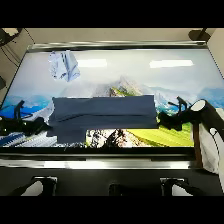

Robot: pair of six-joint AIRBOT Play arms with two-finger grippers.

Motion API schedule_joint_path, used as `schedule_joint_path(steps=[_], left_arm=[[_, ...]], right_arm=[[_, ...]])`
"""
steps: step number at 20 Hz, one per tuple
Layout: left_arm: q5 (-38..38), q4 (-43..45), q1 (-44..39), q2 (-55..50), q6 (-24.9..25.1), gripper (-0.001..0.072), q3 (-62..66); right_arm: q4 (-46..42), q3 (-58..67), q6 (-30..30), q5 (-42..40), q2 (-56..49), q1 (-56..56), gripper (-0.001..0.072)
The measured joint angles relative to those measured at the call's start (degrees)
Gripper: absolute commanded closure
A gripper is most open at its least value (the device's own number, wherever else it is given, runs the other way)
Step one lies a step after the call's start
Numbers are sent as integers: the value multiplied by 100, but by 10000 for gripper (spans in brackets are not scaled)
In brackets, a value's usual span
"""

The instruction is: Fold the shirts.

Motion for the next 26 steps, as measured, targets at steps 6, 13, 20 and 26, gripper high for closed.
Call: schedule_joint_path(steps=[6,13,20,26], left_arm=[[251,0,-485,-1628,-293,678,2118],[111,13,-651,-3324,-507,648,3357],[-409,-26,-535,-3617,-507,237,3650],[-1036,-59,-363,-3150,-452,240,3738]], right_arm=[[-83,1622,326,-769,-1117,411,668],[195,2371,734,-1056,-2411,511,642],[-92,2455,649,-940,-2218,498,134],[201,2459,111,-361,-2380,-149,72]])
